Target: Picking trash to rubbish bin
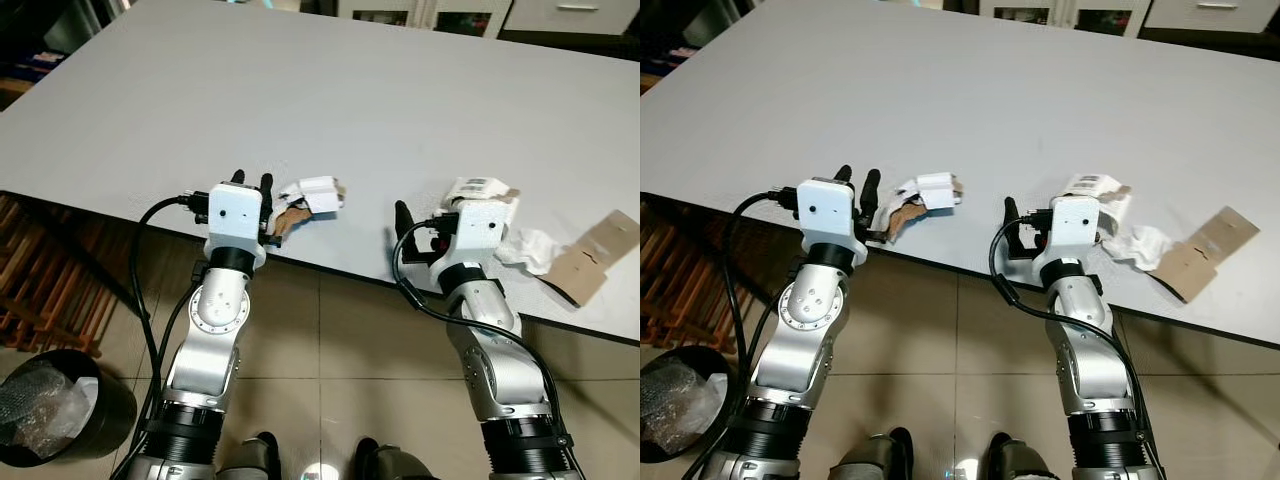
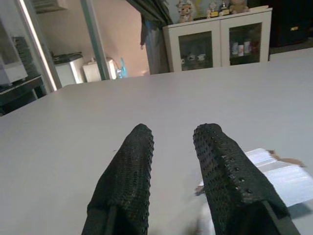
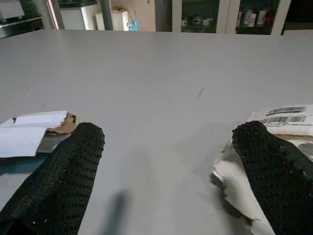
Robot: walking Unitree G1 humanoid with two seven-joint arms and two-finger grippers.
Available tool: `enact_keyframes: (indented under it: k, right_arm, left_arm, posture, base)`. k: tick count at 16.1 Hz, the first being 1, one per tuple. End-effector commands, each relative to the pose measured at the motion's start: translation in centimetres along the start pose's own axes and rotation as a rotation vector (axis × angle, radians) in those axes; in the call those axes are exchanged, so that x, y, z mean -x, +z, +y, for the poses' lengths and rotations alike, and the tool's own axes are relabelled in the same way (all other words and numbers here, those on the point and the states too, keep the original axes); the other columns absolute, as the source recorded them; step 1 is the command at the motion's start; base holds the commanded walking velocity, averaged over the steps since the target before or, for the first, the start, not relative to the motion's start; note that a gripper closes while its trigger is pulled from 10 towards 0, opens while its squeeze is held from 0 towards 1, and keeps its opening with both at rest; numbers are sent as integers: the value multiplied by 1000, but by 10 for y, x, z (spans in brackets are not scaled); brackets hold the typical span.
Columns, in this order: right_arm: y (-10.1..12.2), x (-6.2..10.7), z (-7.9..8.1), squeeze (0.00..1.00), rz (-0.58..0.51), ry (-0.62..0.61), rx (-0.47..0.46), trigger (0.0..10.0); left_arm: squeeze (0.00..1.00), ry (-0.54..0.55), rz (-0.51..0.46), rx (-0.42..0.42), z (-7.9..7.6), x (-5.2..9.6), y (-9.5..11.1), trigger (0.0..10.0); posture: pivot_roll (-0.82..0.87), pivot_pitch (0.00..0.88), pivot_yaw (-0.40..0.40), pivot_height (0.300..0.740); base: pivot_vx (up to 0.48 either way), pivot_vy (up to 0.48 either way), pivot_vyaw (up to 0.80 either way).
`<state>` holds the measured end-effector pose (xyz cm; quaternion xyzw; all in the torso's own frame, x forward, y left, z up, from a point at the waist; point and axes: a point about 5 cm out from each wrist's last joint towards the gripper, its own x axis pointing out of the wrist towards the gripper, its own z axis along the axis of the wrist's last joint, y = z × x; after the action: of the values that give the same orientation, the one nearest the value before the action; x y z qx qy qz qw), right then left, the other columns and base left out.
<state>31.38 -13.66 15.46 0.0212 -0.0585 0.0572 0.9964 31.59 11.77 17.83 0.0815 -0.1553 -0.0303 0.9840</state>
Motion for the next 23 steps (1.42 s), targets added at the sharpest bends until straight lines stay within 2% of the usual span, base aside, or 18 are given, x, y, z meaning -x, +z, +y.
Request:
enact_keyframes:
  k: [1,4,7,10,11,12,13,15,16,20,23]
  right_arm:
    - [0,1,-1,0,3,1,-4,10000]
    - [4,-1,-2,0,-2,30,5,10000]
    - [10,-1,-4,0,3,112,12,10000]
    - [19,1,-15,0,15,219,84,10000]
    - [21,2,-17,0,17,240,67,10000]
    - [27,7,-14,0,30,363,19,10000]
    - [28,10,-11,0,34,413,17,10000]
    - [28,13,-10,0,37,435,15,10000]
    - [25,14,-6,0,46,445,14,10000]
    - [21,18,2,0,73,493,-8,10000]
    - [21,18,3,0,74,497,-8,10000]
  left_arm:
    - [0,-1,22,5,0,1,-4,10000]
    - [0,-36,12,-1,2,0,-2,10000]
    - [0,-95,14,0,8,0,-2,10000]
    - [0,-181,47,-28,16,5,-10,10000]
    - [0,-191,53,-27,16,5,-11,10000]
    - [0,-216,65,-33,17,6,-13,10000]
    - [0,-219,65,-32,17,7,-13,10000]
    - [0,-234,66,-33,15,6,-13,10000]
    - [1000,-263,70,-27,13,7,-14,10000]
    - [1000,-309,96,30,11,6,-15,10000]
    - [1000,-331,93,29,16,2,-13,10000]
  posture:
    - [-53,199,16,740]
    - [-54,201,14,740]
    - [-54,202,14,740]
    - [-57,202,14,740]
    - [-57,201,14,740]
    - [-60,200,13,740]
    - [-60,200,13,740]
    - [-60,200,13,740]
    - [-58,203,15,740]
    - [-54,200,19,740]
    - [-57,198,23,740]
  base:
    - [0,0,0]
    - [0,0,0]
    - [0,0,0]
    - [0,0,0]
    - [0,0,0]
    - [0,0,0]
    - [0,0,0]
    - [0,0,0]
    - [0,0,0]
    - [0,0,0]
    - [0,0,0]
